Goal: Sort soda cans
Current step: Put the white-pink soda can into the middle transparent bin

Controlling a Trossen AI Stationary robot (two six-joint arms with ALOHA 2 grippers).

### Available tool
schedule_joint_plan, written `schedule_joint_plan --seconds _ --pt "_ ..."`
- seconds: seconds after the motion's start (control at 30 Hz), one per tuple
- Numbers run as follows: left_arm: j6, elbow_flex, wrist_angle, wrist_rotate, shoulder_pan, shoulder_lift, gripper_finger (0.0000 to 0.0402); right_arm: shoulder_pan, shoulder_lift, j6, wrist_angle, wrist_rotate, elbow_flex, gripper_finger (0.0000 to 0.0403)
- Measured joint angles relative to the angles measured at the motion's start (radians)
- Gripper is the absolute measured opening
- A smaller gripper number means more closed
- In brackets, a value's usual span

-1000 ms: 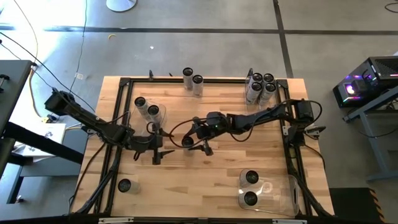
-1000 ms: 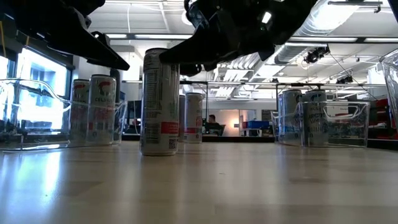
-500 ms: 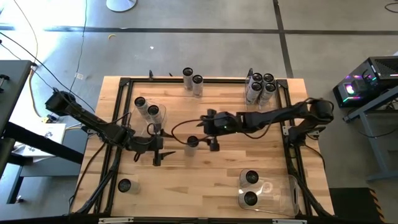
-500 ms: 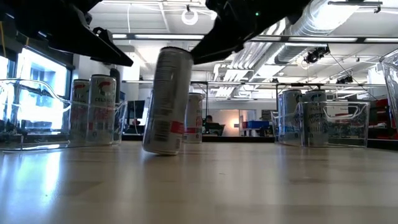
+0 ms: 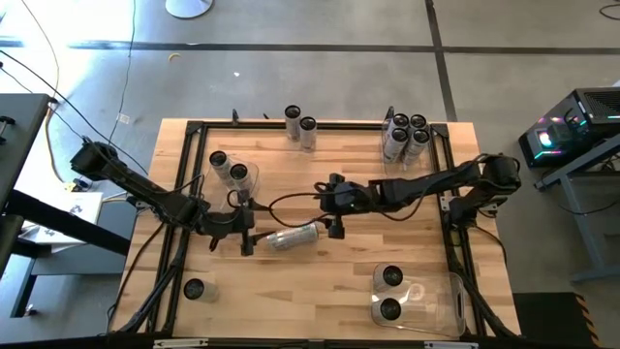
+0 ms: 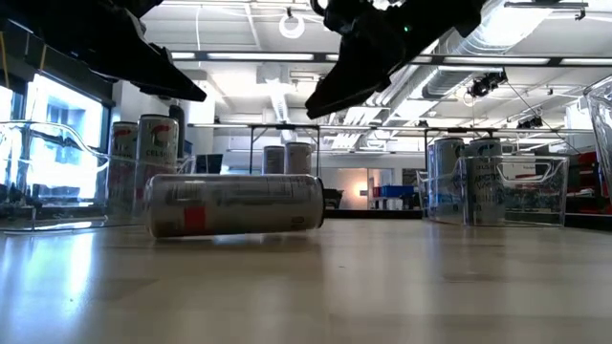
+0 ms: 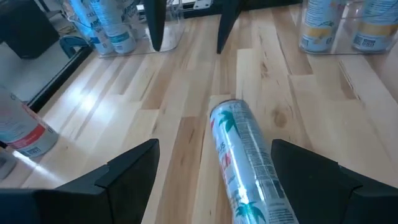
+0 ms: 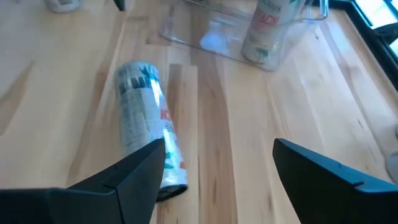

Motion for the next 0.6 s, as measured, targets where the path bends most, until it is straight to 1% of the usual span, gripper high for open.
schedule_joint_plan --seconds 0.13,0.23,0.3,0.37,0.43,0.53,0.6 --pt "-0.004 0.000 0.003 0.035 0.020 0.006 0.0303 0.007 -0.001 -0.024 0.000 -0.001 0.000 0.0294" --pt "-0.020 0.004 -0.008 0.155 0.086 0.015 0.0303 0.011 -0.001 -0.032 -0.019 -0.013 0.000 0.0293" --pt "-0.053 0.044 -0.077 0.251 0.144 0.037 0.0303 0.011 -0.003 -0.025 -0.040 -0.027 0.000 0.0293" --pt "-0.065 0.119 -0.188 0.349 0.205 0.081 0.0303 0.011 -0.008 -0.002 -0.073 -0.043 0.000 0.0293" --pt "-0.063 0.217 -0.305 0.419 0.248 0.153 0.0303 0.014 -0.023 0.020 -0.119 -0.044 0.000 0.0293" --pt "-0.023 0.368 -0.444 0.457 0.277 0.297 0.0303 0.030 -0.055 0.053 -0.181 -0.031 0.000 0.0293" --pt "0.015 0.454 -0.511 0.494 0.280 0.399 0.0303 0.050 -0.080 0.077 -0.226 0.000 0.000 0.0293"
